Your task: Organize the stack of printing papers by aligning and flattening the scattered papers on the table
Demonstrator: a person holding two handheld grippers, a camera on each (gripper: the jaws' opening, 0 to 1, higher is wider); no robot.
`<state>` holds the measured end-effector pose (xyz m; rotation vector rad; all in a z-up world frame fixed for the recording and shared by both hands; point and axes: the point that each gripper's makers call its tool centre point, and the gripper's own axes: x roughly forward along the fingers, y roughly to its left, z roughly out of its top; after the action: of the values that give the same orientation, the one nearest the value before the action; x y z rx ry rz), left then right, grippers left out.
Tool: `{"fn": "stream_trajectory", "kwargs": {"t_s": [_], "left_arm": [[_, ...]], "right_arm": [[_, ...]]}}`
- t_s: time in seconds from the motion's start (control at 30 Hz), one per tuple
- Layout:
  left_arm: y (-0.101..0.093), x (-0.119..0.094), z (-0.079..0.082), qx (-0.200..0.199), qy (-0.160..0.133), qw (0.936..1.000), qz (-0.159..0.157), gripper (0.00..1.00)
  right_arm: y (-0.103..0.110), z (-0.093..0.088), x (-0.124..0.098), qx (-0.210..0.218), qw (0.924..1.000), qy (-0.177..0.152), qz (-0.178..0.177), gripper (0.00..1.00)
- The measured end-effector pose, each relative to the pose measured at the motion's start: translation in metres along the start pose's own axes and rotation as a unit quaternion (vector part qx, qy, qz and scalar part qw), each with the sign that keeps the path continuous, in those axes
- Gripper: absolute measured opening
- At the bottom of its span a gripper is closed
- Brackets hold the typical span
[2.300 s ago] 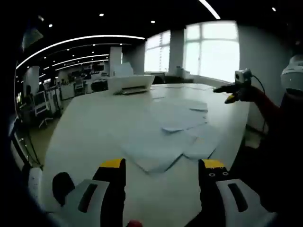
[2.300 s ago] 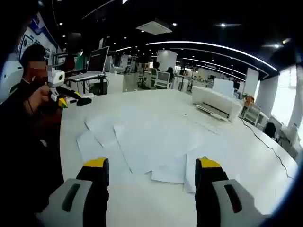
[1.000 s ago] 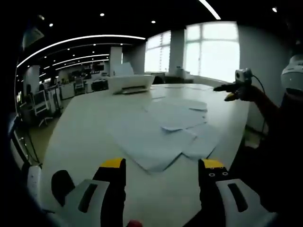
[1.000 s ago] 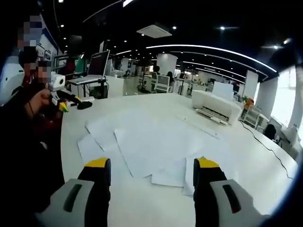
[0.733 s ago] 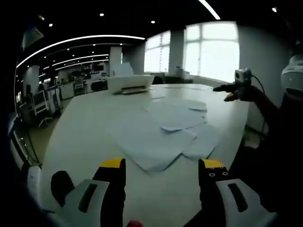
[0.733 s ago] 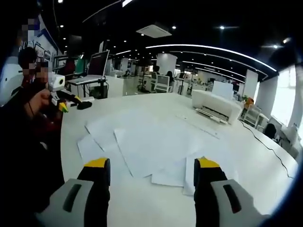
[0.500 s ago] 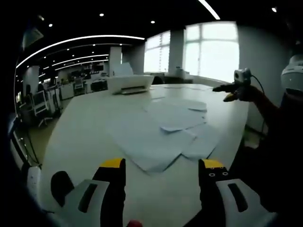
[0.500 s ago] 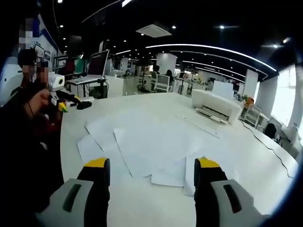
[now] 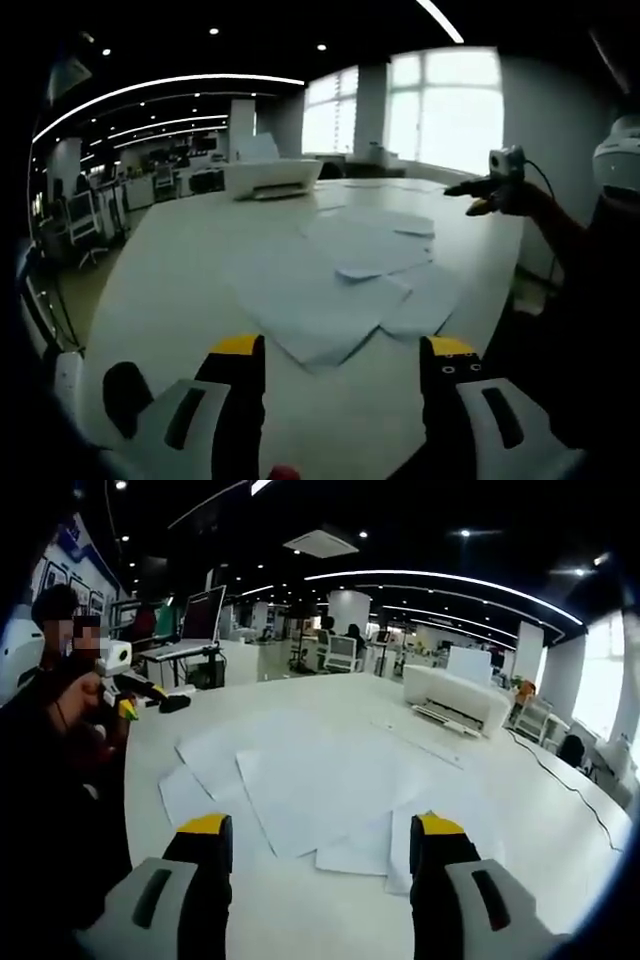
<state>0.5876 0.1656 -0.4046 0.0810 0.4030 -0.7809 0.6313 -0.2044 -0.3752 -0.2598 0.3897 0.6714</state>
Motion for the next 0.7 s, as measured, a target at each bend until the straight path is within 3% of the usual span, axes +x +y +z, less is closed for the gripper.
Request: {"fn": "stream_trajectory", "kwargs": {"t_s": [0.7], "left_arm": [[-0.004, 0.001, 0.001, -0.007, -0.006, 1.0, -0.001, 0.67]], "right_arm": [[-0.016, 0.006, 0.015, 0.014, 0.9998, -0.01, -0.005, 0.67]]}}
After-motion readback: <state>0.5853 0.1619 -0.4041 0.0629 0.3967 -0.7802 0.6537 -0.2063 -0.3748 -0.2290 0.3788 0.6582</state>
